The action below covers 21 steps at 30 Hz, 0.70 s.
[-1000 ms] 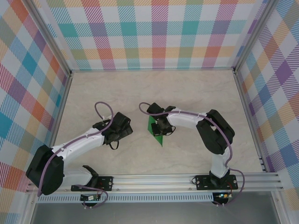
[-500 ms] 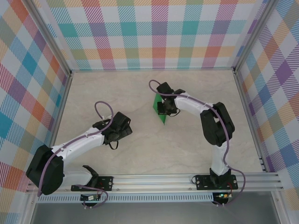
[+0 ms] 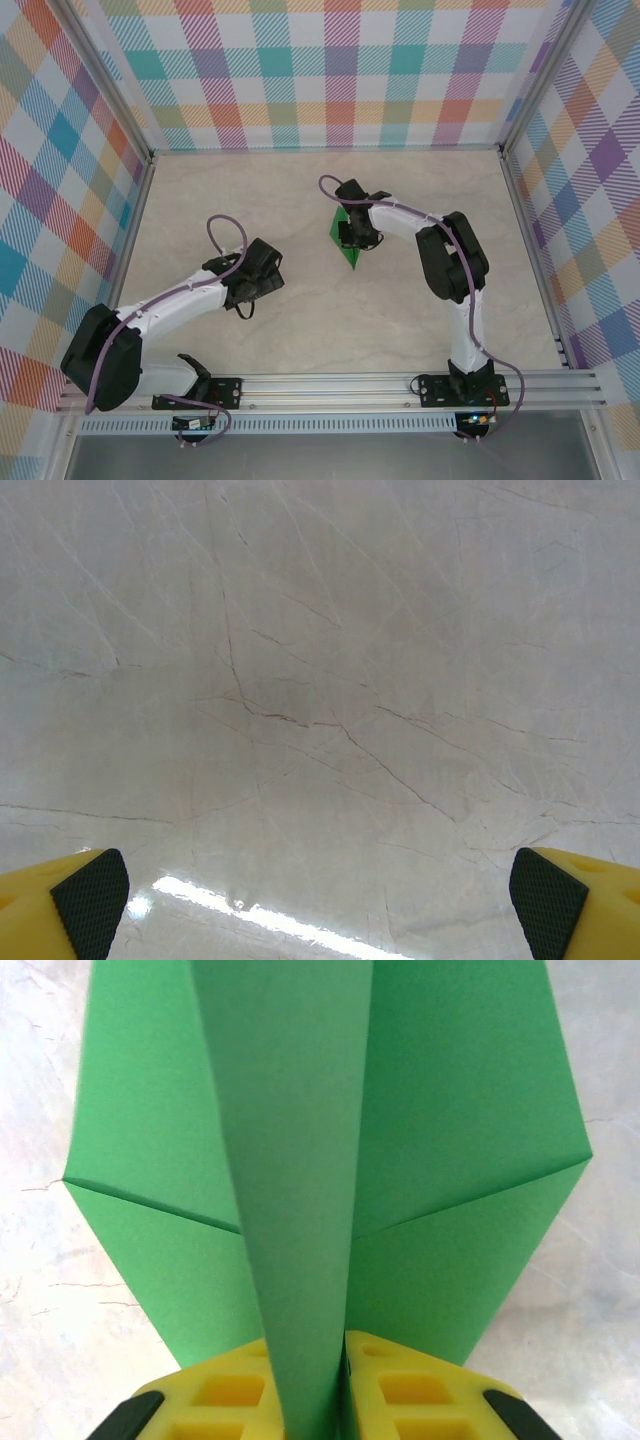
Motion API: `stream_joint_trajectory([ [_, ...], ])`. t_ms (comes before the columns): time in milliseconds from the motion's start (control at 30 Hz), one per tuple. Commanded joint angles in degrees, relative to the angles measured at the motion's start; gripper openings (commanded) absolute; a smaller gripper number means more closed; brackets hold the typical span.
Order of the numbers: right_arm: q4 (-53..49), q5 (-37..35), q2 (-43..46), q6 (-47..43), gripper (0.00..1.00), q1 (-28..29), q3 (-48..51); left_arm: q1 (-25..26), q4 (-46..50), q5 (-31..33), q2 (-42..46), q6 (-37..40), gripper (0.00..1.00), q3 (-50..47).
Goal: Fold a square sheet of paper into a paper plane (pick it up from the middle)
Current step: Move the paper plane to the center of the table, then reset both arms
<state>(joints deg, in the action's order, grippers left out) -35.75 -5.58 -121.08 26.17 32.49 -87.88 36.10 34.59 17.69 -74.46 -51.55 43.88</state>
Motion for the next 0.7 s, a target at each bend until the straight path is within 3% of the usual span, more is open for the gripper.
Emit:
stream_joint_trajectory([
  [0,-2.5,0.3,-1.6,1.3,0.19,-0.1,-1.5,-0.2,2.2,1.6,-0.5,0.7,1.0,2.2],
  [133,-4.8,1.9,2.7,1.5,0.25,-0.1,-4.6,-0.2,4.8,4.2,-0.4,1.5,1.0,4.8],
  [333,-8.4,0.1,12.2,2.7,0.5,-0.5,-7.5,-0.3,11.3,13.4,0.3,5.0,1.0,12.2],
  [467,-7.0,-5.7,20.6,2.4,0.71,-1.8,-3.8,-1.5,13.5,19.6,1.1,9.4,1.0,16.3],
  [667,1.7,-20.0,35.3,-0.4,1.0,-6.5,10.6,-6.4,9.3,27.0,5.4,17.5,1.0,14.4],
])
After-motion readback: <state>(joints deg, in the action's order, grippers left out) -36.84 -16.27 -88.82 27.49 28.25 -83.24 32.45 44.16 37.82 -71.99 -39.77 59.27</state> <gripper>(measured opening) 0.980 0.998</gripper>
